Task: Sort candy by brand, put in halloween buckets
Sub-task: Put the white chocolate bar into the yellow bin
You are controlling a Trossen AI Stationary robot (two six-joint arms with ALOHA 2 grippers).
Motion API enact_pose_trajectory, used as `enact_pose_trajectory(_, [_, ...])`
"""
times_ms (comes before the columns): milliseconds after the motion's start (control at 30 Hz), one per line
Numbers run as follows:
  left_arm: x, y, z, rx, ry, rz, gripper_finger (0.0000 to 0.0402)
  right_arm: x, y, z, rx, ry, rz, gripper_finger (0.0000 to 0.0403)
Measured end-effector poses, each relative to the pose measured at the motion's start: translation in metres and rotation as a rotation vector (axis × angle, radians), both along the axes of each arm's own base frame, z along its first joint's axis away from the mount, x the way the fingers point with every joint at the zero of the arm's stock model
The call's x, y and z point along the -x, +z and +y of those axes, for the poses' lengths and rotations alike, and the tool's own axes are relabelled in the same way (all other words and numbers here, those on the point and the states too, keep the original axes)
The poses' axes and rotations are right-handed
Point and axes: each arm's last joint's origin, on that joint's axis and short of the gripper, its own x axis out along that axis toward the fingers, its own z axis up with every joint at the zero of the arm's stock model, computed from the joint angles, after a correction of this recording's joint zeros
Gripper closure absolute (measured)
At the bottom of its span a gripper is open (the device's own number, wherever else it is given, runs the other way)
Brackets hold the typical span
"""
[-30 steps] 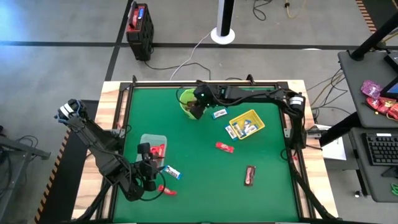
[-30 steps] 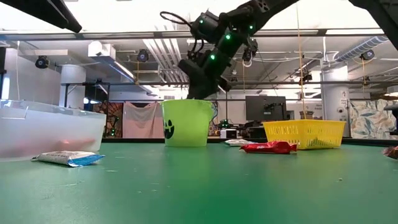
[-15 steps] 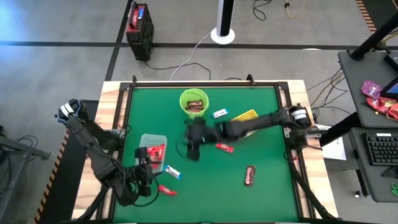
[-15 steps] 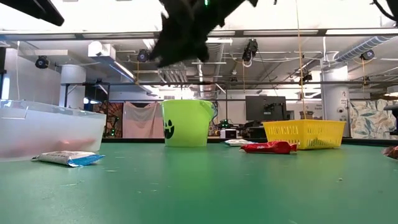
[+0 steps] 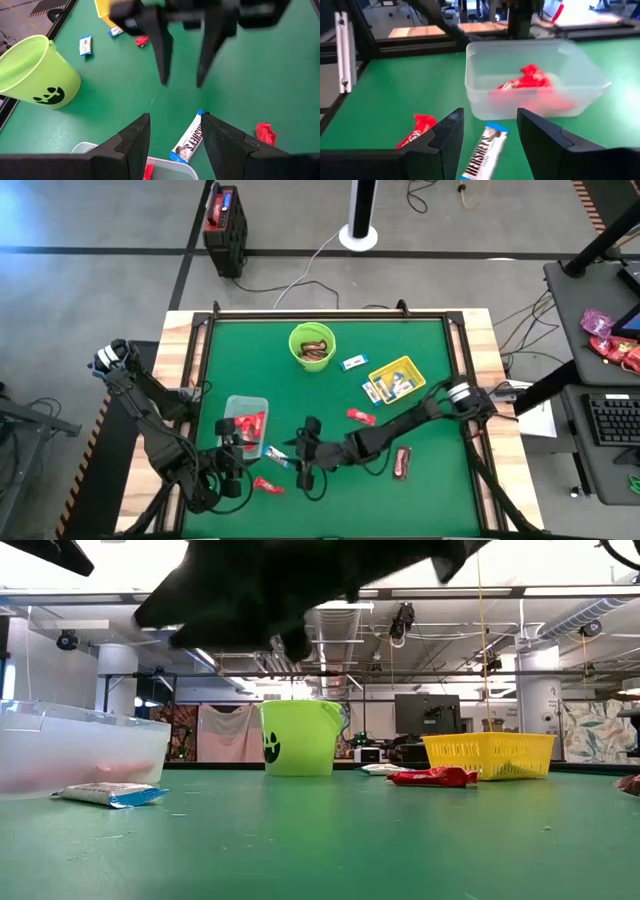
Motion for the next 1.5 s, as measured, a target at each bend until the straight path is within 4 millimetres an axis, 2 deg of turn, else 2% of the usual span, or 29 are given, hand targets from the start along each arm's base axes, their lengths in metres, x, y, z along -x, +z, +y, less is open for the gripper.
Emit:
enact_pose_trajectory(133, [0.000, 0.000, 0.000, 0.005, 0.004, -0.003, 0.0242, -0.016, -0.025, 0.009, -0.050, 0.006, 0.041, 0.0217])
enact_pose_trajectory(267, [0.000, 0.000, 0.000, 0.006, 0.005, -0.004, 0.0242, -0.030, -0.045, 0.014, -0.058, -0.003, 0.114, 0.0190])
enact_pose_trajectory(467, [0.000, 0.000, 0.000, 0.009, 0.006, -0.005, 0.0242, -0.043, -0.059, 0.018, 0.021, -0.077, 0.225, 0.0155])
enact_pose_trajectory(667, [0.000, 0.000, 0.000, 0.010, 0.006, -0.005, 0.0242, -0.049, -0.068, 0.020, 0.061, -0.099, 0.299, 0.0152])
enact_pose_trajectory(933, [0.000, 0.000, 0.000, 0.010, 0.006, -0.006, 0.0242, -0.043, -0.081, 0.020, 0.020, -0.101, 0.346, 0.0199])
enact_pose_trajectory(1233, [0.000, 0.000, 0.000, 0.010, 0.006, -0.005, 0.0242, -0.038, -0.079, 0.019, 0.047, -0.048, 0.421, 0.0309])
enact_pose_trajectory(1500, [0.000, 0.000, 0.000, 0.009, 0.006, -0.004, 0.0242, -0.032, -0.065, 0.016, 0.084, -0.038, 0.469, 0.0331])
